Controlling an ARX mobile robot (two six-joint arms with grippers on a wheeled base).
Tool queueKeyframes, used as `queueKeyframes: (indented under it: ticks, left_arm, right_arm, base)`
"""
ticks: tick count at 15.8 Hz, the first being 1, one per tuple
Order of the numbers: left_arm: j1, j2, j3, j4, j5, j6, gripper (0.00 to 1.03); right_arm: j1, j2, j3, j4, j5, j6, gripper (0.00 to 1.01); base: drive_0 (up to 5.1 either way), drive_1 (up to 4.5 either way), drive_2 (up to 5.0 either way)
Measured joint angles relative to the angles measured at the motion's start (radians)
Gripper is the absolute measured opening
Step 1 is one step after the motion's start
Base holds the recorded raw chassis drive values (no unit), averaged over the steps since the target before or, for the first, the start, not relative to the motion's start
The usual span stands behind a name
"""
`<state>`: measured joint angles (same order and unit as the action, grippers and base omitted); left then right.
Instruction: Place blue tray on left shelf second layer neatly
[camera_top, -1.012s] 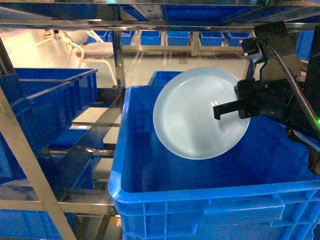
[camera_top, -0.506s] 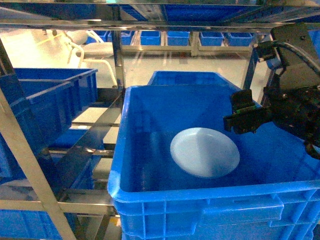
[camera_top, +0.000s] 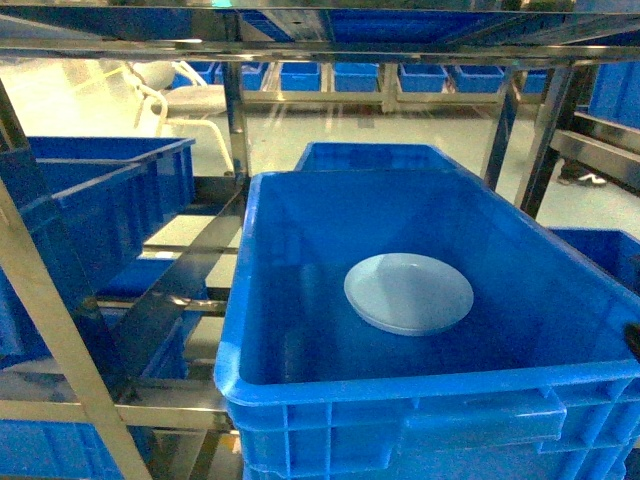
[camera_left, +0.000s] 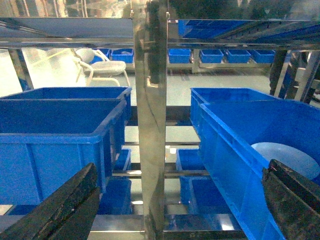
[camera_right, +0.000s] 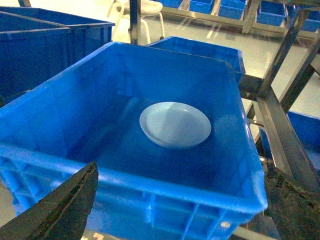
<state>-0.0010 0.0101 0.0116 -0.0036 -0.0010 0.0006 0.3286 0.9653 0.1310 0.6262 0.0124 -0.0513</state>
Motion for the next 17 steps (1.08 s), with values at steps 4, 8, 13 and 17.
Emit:
queueKeyframes:
  ticks: [4, 8, 13, 17]
  left_arm:
    - [0.0, 0.0, 0.0, 0.0, 0.0, 0.0, 0.98]
    - [0.0, 0.0, 0.0, 0.0, 0.0, 0.0, 0.98]
    - [0.0, 0.0, 0.0, -0.002, 0.0, 0.0, 0.98]
    - [0.0, 0.0, 0.0, 0.0, 0.0, 0.0, 0.98]
  right_arm:
    - [0.039, -0.533, -0.074, -0.397, 0.04, -0.01, 0.98]
    - [-0.05, -0.739, -0.117, -0.394, 0.276, 0.034, 0.5]
    - [-0.103, -0.918, -0.117, -0.601, 0.209, 0.037, 0.2]
    - [-0.145, -0.958, -0.117, -0.604, 0.177, 0.037, 0.06]
  base:
    - [0.0, 0.0, 0.0]
    - [0.0, 0.0, 0.0]
    - [0.0, 0.0, 0.0]
    - [0.0, 0.0, 0.0]
